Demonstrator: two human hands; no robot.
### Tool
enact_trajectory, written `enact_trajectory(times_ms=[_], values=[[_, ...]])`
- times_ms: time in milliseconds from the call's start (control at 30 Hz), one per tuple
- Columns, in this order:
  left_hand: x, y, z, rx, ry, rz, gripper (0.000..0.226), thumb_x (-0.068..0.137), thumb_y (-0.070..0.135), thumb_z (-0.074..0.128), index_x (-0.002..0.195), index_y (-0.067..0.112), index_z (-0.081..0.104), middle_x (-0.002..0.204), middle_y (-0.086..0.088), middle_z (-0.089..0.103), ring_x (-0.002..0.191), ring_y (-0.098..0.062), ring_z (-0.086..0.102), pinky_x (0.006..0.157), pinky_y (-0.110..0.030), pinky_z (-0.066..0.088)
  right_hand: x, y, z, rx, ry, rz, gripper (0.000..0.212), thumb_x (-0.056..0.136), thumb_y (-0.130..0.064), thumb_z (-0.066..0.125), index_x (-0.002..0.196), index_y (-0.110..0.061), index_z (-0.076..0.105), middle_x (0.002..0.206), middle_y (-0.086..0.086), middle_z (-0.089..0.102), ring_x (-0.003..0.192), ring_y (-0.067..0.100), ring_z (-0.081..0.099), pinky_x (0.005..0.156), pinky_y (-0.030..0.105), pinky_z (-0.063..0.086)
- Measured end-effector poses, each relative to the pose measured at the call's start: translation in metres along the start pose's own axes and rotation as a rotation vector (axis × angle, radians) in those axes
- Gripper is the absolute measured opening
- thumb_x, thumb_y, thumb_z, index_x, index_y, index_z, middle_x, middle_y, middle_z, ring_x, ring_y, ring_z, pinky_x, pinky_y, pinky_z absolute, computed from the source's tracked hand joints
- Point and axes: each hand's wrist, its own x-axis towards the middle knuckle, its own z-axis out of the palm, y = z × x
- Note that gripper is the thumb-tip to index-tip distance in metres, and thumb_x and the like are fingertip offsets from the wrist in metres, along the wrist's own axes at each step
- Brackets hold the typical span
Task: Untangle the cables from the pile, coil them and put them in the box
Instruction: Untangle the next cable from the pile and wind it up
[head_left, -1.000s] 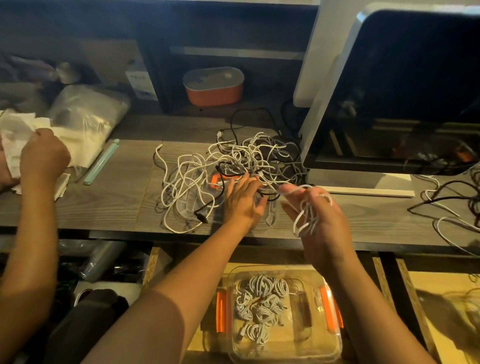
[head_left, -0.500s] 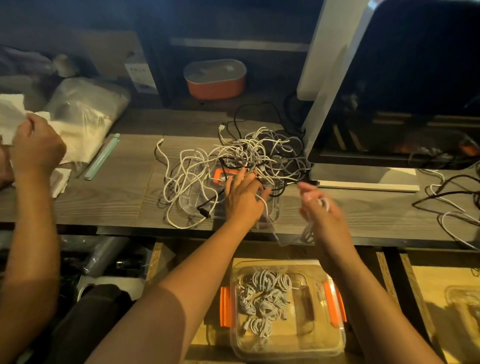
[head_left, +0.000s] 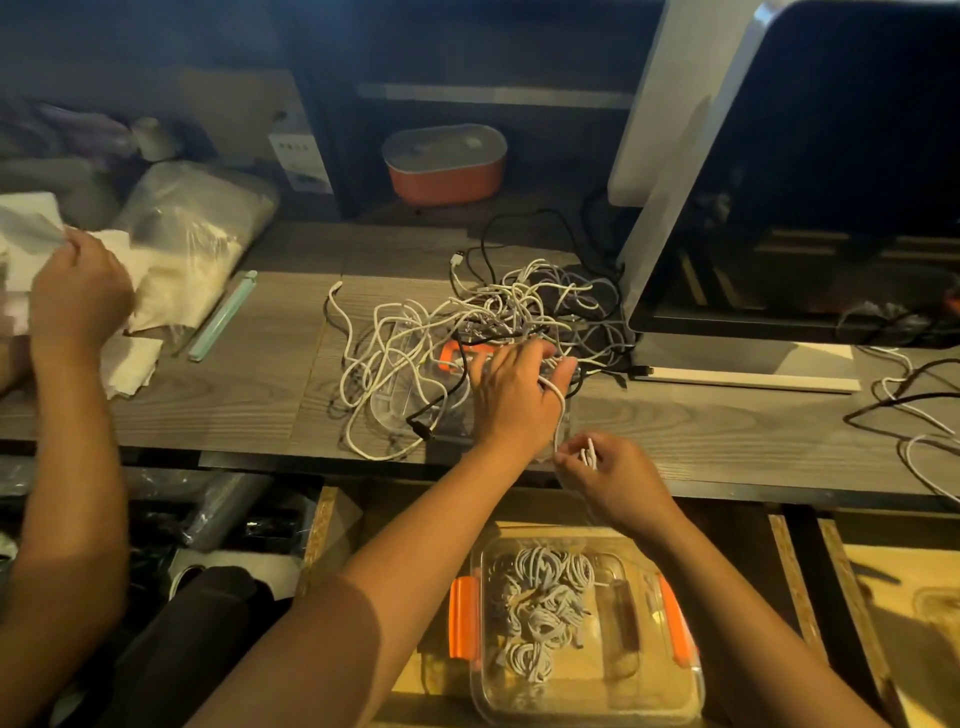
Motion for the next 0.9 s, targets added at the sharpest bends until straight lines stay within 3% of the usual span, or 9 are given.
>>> enact_trajectory(times_ms=[100,167,233,367,467,600,700,800,900], values=[[0.0,-0.001,-0.001,-0.041,0.066,0.037,0.038,0.09,0.046,0.042,0.096,0.014,0.062,0.091,-0.002,0.067,0.093,-0.023,0.059,0.094,-0.04,0.034,-0.001,-0.003,-0.004,0.141,0.0,-0.05,0.013,0.093,-0.024,0.056,0.084,-0.017,0.063,0.088,0.003,0.064,0.084,0.02,0.059,0.077,0.039,0.05],[0.002,-0.002,-0.001,-0.065,0.081,0.003,0.029,0.092,0.038,0.049,0.101,0.013,0.059,0.095,-0.002,0.065,0.096,-0.022,0.058,0.097,-0.04,0.033,-0.002,-0.004,-0.007,0.224,-0.063,-0.063,0.008,0.092,-0.023,0.056,0.099,-0.018,0.056,0.105,-0.003,0.059,0.098,0.017,0.057,0.086,0.037,0.049],[0.002,0.001,0.0,-0.073,0.06,-0.018,0.028,0.092,0.037,0.047,0.104,0.014,0.058,0.098,-0.001,0.064,0.099,-0.021,0.056,0.099,-0.039,0.03,-0.003,-0.003,-0.006,0.222,-0.161,-0.061,0.03,0.09,-0.022,0.06,0.118,-0.027,0.051,0.111,-0.01,0.056,0.101,0.01,0.055,0.089,0.033,0.048],[0.005,0.001,-0.002,-0.035,-0.017,-0.01,0.027,0.096,0.036,0.043,0.099,0.016,0.061,0.098,-0.001,0.065,0.098,-0.019,0.053,0.094,-0.034,0.027,-0.009,-0.003,-0.003,0.14,-0.129,-0.149,0.019,0.093,-0.031,0.055,0.086,-0.016,0.066,0.076,0.008,0.064,0.067,0.014,0.058,0.068,0.036,0.049],[0.007,-0.013,-0.005,-0.002,-0.103,-0.092,0.015,0.095,0.025,0.049,0.101,0.019,0.061,0.104,0.001,0.06,0.1,-0.014,0.045,0.088,-0.029,0.029,-0.017,-0.011,-0.011,0.457,0.062,-0.116,0.026,0.097,-0.03,0.047,0.078,-0.017,0.059,0.067,0.004,0.052,0.053,0.007,0.048,0.051,0.024,0.041],[-0.001,-0.034,0.009,0.065,-0.266,-0.088,0.015,0.089,0.018,0.057,0.099,0.019,0.067,0.116,-0.003,0.057,0.113,-0.022,0.046,0.096,-0.034,0.037,-0.013,-0.033,-0.026,0.81,0.162,-0.132,0.034,0.101,-0.036,0.032,0.1,-0.037,0.067,0.108,-0.019,0.063,0.101,0.003,0.058,0.08,0.024,0.048],[-0.004,-0.034,0.014,0.009,-0.266,-0.066,0.016,0.09,0.017,0.053,0.091,0.014,0.069,0.11,-0.007,0.062,0.116,-0.023,0.048,0.109,-0.034,0.022,-0.013,-0.044,-0.031,0.965,0.191,-0.115,0.045,0.101,-0.032,0.033,0.073,-0.023,0.067,0.081,-0.001,0.067,0.078,0.016,0.061,0.078,0.034,0.052],[-0.001,-0.033,0.015,0.204,-0.2,0.053,0.028,0.097,0.028,0.043,0.103,0.017,0.069,0.114,-0.002,0.066,0.126,-0.019,0.046,0.115,-0.032,-0.003,-0.013,-0.035,-0.036,0.606,0.234,-0.099,0.018,0.094,-0.03,0.053,0.084,-0.016,0.048,0.071,-0.002,0.053,0.059,0.01,0.052,0.054,0.024,0.048],[0.001,-0.024,0.013,0.261,-0.15,0.178,0.032,0.095,0.032,0.043,0.102,0.018,0.071,0.109,0.002,0.069,0.117,-0.017,0.054,0.114,-0.037,-0.004,-0.005,-0.015,-0.033,0.005,-0.036,-0.015,0.02,0.086,-0.032,0.066,0.094,-0.019,0.052,0.085,-0.004,0.058,0.073,0.011,0.06,0.067,0.033,0.054]])
